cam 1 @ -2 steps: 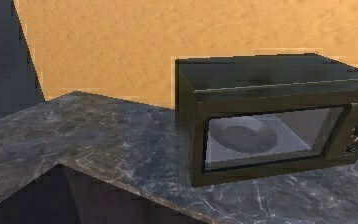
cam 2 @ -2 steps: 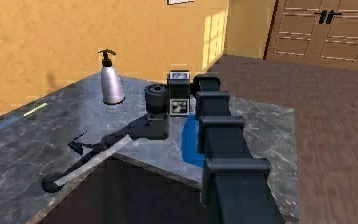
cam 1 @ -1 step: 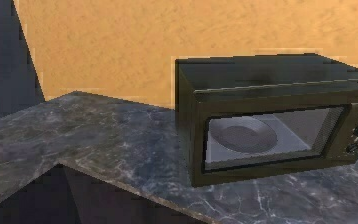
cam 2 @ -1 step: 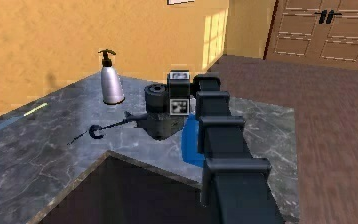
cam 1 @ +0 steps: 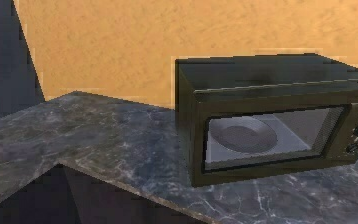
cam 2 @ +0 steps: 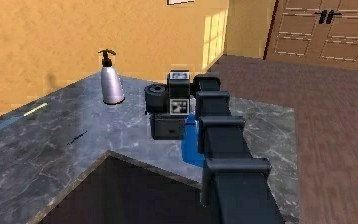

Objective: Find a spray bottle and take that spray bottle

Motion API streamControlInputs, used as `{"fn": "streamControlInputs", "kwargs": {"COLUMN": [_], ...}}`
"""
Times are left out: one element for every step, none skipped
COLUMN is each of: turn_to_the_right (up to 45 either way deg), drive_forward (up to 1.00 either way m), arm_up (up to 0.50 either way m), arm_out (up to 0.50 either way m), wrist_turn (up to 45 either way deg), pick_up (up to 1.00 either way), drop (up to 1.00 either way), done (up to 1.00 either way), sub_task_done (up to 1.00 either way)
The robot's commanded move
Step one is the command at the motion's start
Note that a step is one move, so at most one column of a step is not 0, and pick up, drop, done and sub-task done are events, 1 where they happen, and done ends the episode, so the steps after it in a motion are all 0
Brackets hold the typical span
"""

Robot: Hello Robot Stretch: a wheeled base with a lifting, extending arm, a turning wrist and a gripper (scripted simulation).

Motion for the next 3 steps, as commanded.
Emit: {"fn": "streamControlInputs", "kwargs": {"turn_to_the_right": [0.0,0.0,0.0], "drive_forward": [0.0,0.0,0.0], "arm_up": [0.0,0.0,0.0], "arm_out": [0.0,0.0,0.0], "wrist_turn": [42.0,0.0,0.0], "pick_up": [0.0,1.0,0.0], "drop": [0.0,0.0,0.0], "done": [0.0,0.0,1.0], "sub_task_done": [0.0,0.0,0.0]}}
